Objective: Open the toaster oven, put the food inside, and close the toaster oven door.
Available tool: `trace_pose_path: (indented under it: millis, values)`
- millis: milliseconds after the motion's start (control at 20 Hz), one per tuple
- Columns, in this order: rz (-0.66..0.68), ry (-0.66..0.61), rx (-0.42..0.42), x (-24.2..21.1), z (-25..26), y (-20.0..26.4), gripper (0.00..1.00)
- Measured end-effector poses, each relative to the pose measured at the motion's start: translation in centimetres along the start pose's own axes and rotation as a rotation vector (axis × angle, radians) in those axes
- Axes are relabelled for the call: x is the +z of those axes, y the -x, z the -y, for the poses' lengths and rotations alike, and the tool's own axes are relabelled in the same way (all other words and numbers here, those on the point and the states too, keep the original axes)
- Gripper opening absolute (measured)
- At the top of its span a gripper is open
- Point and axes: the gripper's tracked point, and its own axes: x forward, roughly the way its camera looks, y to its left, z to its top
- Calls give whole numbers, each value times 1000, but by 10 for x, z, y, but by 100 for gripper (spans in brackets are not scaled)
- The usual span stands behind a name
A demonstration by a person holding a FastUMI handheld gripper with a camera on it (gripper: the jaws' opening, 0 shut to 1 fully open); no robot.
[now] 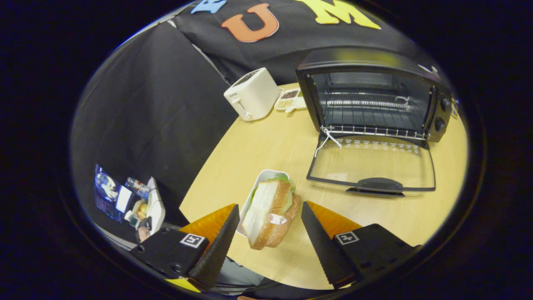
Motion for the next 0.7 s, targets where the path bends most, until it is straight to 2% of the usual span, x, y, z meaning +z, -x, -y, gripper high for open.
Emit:
trace_pose_path:
  millis: [150, 300, 400, 450, 500, 600, 700]
  values:
    - [-101, -55, 71, -8, -1, -10, 96]
    - [-119, -94, 72, -8, 5, -18, 92]
    - [-150, -111, 101, -13, 2, -22, 90]
    - [-154, -121, 102, -15, 3, -24, 79]
    - [-148, -128, 91, -14, 7, -24, 76]
    - [-148, -127, 117, -14, 2, -22, 51]
    - [-146, -122, 163, -14, -8, -16, 47]
